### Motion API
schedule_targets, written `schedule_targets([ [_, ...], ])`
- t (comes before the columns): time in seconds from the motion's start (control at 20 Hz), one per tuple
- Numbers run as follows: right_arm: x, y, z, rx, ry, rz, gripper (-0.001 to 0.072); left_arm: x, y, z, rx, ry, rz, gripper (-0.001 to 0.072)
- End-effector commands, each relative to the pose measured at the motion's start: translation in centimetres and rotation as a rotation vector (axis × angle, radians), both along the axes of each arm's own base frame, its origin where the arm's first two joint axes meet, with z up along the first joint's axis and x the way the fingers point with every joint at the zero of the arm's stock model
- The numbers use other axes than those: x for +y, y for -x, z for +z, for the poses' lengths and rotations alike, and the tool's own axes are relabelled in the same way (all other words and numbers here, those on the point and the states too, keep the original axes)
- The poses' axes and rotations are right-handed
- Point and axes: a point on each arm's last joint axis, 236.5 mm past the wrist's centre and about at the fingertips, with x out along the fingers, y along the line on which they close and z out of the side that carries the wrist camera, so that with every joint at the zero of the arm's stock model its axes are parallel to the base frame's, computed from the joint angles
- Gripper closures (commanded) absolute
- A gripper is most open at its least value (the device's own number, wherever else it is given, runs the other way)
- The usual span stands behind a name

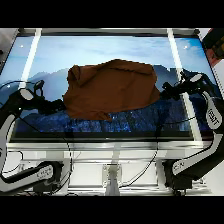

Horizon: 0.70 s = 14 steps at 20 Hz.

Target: Fold the clothes and pants, and hang the long-sleeved shirts on hangers.

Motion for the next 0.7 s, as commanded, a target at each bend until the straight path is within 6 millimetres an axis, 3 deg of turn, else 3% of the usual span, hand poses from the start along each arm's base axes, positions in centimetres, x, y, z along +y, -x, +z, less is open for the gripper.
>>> schedule_targets([
  [0.0, 0.1, 0.2, 0.0, 0.008, -0.005, 0.002, 0.0696, -2.2, 1.3, -0.7, 0.011, 0.082, -0.064, 0.0132],
  [0.25, 0.5, 0.2, 0.2, 0.01, -0.023, -0.001, 0.0696, -3.9, 3.1, -2.8, 0.04, 0.143, -0.16, 0.0133],
  [0.5, 0.7, 0.1, 0.3, 0.008, -0.032, -0.005, 0.0696, -3.8, 2.3, -4.4, 0.008, 0.133, -0.209, 0.0134],
  [0.55, 0.7, 0.1, 0.3, 0.008, -0.033, -0.005, 0.0697, -4.3, 2.2, -4.5, 0.001, 0.155, -0.228, 0.0163],
  [0.65, 0.7, 0.2, 0.3, 0.012, -0.035, -0.003, 0.0696, -5.7, 2.1, -4.3, -0.017, 0.216, -0.257, 0.0355],
])
